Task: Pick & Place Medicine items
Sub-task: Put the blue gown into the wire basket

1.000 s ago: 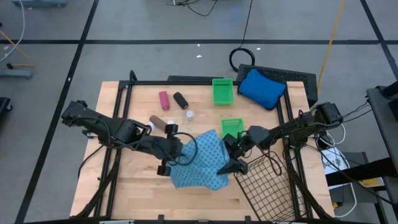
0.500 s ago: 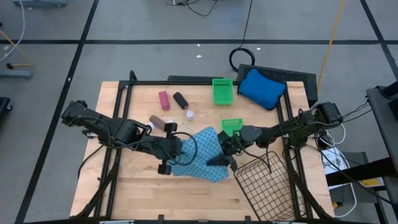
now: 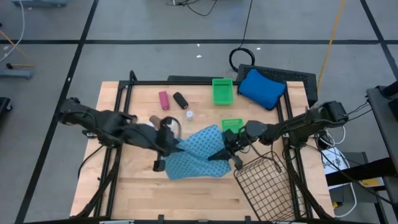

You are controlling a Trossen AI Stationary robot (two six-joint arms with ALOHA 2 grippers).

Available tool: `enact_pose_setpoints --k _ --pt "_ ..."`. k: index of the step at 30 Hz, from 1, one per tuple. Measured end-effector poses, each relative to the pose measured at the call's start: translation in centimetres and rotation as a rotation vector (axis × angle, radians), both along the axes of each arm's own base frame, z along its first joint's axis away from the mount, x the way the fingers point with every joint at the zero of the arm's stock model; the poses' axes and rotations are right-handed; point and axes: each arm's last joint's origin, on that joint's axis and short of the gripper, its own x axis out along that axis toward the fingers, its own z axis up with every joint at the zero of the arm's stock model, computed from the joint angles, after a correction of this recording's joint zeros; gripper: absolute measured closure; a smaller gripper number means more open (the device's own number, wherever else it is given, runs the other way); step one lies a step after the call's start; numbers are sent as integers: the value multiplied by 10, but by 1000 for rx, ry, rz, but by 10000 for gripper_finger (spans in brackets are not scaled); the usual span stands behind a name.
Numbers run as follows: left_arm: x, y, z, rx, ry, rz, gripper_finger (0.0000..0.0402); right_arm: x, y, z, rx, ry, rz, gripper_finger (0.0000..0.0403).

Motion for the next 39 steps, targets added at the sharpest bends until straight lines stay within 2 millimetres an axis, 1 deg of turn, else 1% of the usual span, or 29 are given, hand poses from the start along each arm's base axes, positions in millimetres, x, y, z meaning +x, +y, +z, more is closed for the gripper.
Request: enact_pose_setpoints --k 2,4,6,8,10,12,14,16,20,23,25,29,31,35,39 --pt "-14 5 12 12 -45 -16 357 -11 1 7 -37 16 30 398" --pt "-33 13 26 1 -103 -15 357 -25 4 13 -80 57 63 399" --pt "-49 16 33 -12 -136 -24 356 -40 5 22 -108 75 53 399" --pt "-59 19 36 -8 -154 -32 356 -57 6 34 -128 77 13 400" --pt "-63 21 36 4 -159 -39 356 -73 7 41 -140 100 0 400" --pt "-69 23 37 12 -170 -23 356 -92 9 49 -131 114 32 401" --pt "-75 27 41 8 -196 5 356 -112 11 62 -104 101 76 401" --pt "-77 28 42 13 -204 26 355 -130 15 76 -100 88 125 401" --pt "-74 29 40 39 -194 91 355 -158 29 89 -126 27 283 401" --pt "-73 30 40 53 -199 129 355 -174 38 95 -107 30 427 401" --pt "-72 31 40 64 -200 141 355 -179 43 91 -114 104 467 401" --pt "-71 32 39 91 -202 169 355 -187 55 70 -198 310 484 401" --pt "-68 33 38 98 -197 180 355 -190 63 63 -232 365 522 401" --pt "-67 33 37 101 -193 185 355 -195 77 56 -322 347 568 401" --pt "-67 33 38 99 -195 187 355 -197 87 49 -468 257 614 400"
